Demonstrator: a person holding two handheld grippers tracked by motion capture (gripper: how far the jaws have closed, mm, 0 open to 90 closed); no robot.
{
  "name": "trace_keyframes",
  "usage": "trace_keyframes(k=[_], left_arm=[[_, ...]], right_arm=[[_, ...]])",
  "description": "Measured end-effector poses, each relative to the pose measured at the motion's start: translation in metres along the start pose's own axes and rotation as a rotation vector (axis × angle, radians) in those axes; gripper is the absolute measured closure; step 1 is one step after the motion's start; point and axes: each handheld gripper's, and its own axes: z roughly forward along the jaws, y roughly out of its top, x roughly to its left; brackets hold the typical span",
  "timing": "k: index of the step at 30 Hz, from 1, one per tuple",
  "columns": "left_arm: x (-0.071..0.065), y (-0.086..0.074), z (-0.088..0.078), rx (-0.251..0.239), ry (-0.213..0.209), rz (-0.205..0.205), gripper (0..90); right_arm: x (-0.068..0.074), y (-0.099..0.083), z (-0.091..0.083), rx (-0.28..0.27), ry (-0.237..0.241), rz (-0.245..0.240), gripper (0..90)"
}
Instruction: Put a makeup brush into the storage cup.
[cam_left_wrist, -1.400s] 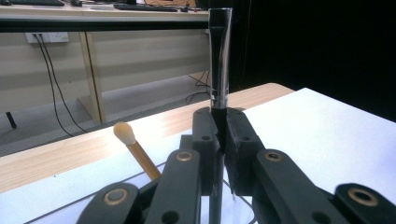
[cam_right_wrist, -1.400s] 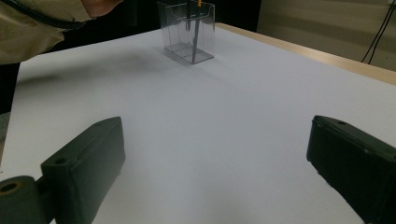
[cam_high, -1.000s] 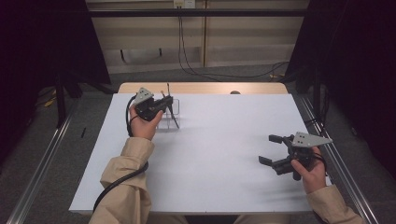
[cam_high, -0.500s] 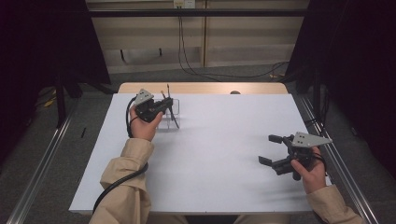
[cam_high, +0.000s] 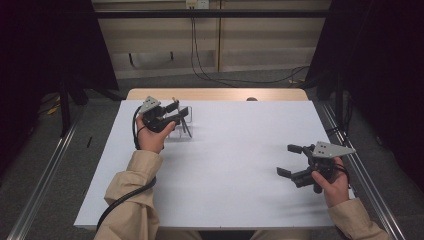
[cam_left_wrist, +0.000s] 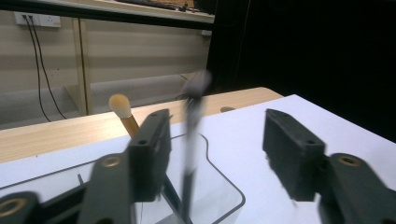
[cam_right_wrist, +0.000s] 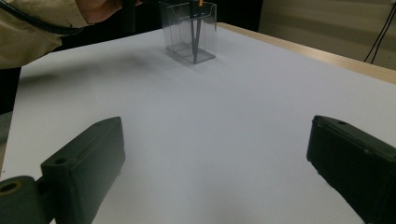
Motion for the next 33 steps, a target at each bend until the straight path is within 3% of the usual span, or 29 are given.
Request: trace_keyframes(k=[6, 16, 33], left_arm=[[0.000, 0.001, -0.004, 0.000, -0.007, 0.022, 26.8], [-0.004, -0.001, -0.007, -0.003, -0.025, 0.011, 14.7], [-0.007, -0.002, -0.019, -0.011, -0.052, 0.014, 6.6]], right_arm=[[0.000, 0.000, 0.001, 0.003, 0.001, -0.002, 4.0], [0.000, 0.000, 0.001, 0.004, 0.003, -0.004, 4.0], [0.000, 0.001, 0.004, 0.005, 0.009, -0.003, 4.0]])
